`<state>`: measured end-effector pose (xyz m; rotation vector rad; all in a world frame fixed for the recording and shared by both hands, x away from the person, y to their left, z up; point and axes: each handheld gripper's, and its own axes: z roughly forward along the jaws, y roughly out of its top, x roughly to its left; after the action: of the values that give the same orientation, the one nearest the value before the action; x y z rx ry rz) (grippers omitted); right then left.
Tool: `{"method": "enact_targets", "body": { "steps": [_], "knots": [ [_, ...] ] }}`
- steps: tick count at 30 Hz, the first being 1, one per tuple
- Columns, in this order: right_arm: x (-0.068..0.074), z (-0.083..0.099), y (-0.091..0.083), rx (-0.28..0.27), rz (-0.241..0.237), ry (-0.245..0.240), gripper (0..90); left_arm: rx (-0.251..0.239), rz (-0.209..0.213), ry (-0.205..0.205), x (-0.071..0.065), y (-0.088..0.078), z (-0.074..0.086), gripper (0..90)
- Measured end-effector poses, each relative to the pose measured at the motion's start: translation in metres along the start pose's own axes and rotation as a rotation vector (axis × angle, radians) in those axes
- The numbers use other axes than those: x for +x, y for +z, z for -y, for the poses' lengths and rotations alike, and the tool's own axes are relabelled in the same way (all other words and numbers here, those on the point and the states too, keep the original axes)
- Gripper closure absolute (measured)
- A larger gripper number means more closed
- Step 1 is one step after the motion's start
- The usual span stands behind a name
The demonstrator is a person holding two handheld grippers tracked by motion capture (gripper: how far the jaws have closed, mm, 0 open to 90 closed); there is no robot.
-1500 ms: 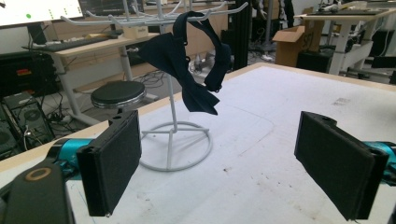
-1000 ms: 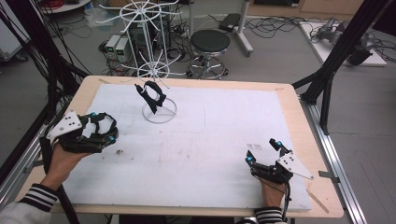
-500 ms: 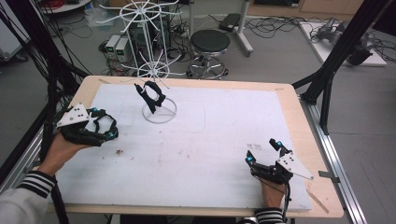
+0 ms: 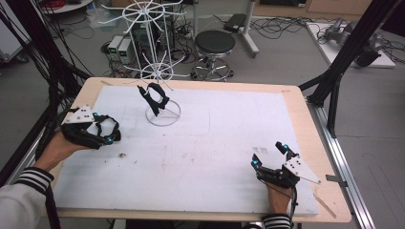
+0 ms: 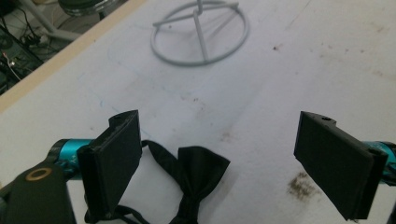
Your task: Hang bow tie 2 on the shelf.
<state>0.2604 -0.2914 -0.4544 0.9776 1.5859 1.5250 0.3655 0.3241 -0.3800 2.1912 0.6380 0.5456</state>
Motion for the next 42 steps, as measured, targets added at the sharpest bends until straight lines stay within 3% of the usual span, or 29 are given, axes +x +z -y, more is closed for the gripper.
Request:
{"method": "enact_targets", "body": {
  "steps": [11,18,25,42],
  "knots": [
    [0.0,0.0,0.0,-0.001,0.002,-0.006,3.3,0.122,0.03,0.014,0.012,0.008,0.013,21.6],
    [0.0,0.0,0.0,0.0,0.001,-0.01,3.3,0.221,0.08,0.048,0.018,0.017,0.012,25.6],
    [0.0,0.0,0.0,-0.002,0.0,-0.006,3.3,0.295,0.098,0.072,0.026,0.027,0.013,29.2],
    [0.0,0.0,0.0,-0.003,0.001,0.0,3.3,0.386,0.157,0.086,0.036,0.037,0.014,47.5]
  ]
}}
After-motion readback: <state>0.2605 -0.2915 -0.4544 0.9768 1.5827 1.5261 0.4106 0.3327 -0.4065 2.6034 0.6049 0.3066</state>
